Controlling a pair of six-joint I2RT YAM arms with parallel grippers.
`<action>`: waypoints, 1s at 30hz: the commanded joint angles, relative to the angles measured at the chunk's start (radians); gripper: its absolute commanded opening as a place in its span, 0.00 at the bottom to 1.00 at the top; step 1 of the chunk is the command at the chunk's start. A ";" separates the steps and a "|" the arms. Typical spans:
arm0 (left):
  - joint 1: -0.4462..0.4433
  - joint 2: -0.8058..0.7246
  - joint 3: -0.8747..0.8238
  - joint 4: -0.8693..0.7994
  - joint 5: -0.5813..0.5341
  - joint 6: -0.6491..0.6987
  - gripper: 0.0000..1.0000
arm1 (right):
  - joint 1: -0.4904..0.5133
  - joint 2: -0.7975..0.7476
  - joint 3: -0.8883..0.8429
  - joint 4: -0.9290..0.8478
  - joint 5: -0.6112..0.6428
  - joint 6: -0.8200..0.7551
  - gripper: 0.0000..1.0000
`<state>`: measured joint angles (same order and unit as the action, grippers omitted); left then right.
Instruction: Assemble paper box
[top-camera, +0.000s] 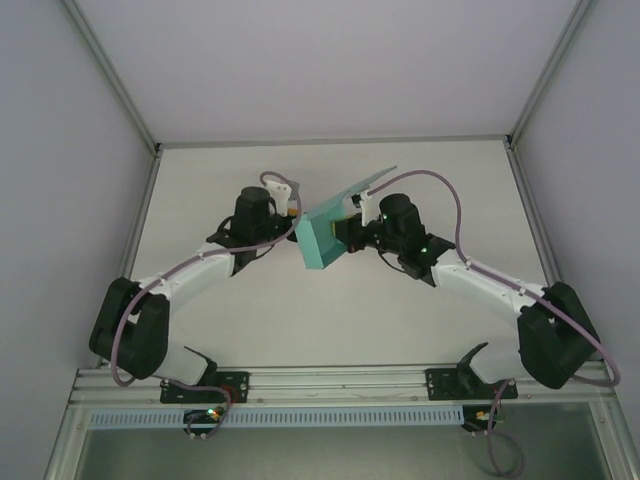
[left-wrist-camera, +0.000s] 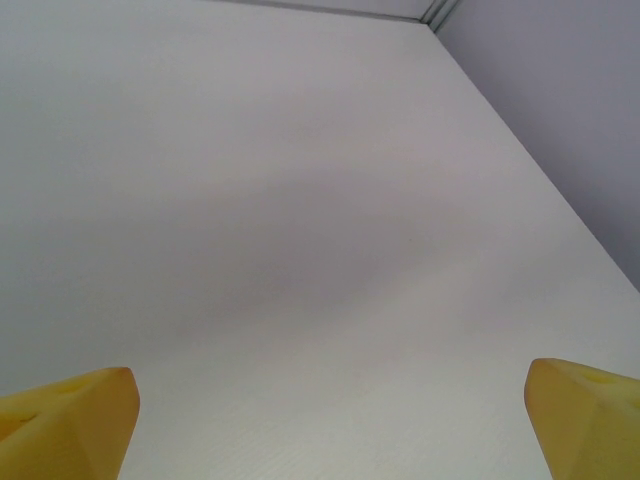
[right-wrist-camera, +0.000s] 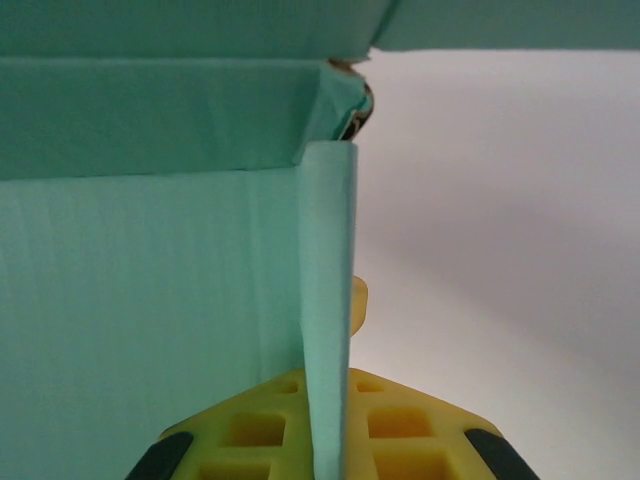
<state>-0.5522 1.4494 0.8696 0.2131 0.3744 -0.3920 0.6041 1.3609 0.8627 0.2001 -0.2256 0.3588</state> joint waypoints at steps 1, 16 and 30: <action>-0.066 0.005 0.074 0.106 0.126 0.096 1.00 | 0.047 -0.027 0.001 -0.066 0.304 0.117 0.00; -0.176 0.023 0.173 -0.006 0.031 0.255 1.00 | 0.131 0.046 0.138 -0.209 0.418 -0.006 0.10; -0.178 -0.016 0.140 0.016 0.035 0.243 1.00 | 0.165 0.028 0.113 -0.180 0.453 -0.060 0.00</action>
<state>-0.6533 1.4944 0.9920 0.1013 0.2489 -0.1604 0.7525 1.3521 0.9363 0.0452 0.3580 0.2138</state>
